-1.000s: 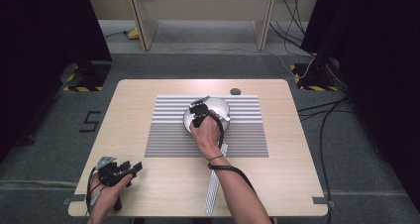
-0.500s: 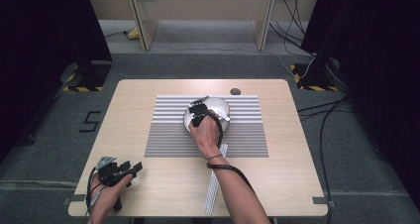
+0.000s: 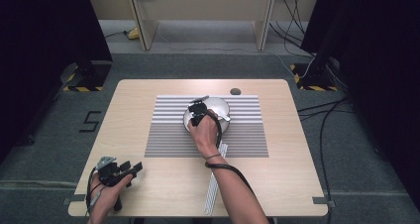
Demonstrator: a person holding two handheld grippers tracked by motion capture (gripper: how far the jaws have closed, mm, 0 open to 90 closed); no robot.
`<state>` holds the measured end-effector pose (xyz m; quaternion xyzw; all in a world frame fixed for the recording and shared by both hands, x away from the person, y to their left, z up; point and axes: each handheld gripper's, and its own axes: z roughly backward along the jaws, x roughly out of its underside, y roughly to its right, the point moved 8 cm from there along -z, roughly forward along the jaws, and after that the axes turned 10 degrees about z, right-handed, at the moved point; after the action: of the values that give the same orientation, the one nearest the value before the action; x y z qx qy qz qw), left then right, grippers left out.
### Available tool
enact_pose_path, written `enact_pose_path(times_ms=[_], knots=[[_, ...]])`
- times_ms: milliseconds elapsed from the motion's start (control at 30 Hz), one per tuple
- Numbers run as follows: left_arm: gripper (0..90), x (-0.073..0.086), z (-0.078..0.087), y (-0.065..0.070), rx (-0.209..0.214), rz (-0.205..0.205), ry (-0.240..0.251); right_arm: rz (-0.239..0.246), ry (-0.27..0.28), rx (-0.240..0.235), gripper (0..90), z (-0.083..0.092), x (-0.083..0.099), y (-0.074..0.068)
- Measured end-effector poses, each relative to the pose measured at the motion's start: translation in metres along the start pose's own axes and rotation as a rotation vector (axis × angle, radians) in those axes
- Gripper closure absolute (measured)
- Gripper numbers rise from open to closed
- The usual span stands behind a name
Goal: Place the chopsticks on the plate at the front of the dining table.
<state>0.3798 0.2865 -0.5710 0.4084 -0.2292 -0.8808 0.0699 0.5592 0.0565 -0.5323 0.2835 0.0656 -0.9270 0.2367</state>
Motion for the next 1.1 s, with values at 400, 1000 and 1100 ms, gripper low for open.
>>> enact_pose_path(times_ms=[400, 1000, 1100], knots=[[41.3, 0.0, 0.0, 0.0, 0.002, 0.001, -0.001, 0.016, 0.026, -0.005, 69.8, 0.007, -0.003, -0.003], [41.3, 0.0, 0.0, 0.0, 0.0, -0.001, -0.001, 0.015, -0.07, -0.099, 78.0, 0.057, 0.034, 0.001], [41.3, 0.0, 0.0, 0.0, 0.0, 0.0, 0.0, 0.016, -0.101, -0.1, 79.6, 0.062, 0.045, 0.005]])
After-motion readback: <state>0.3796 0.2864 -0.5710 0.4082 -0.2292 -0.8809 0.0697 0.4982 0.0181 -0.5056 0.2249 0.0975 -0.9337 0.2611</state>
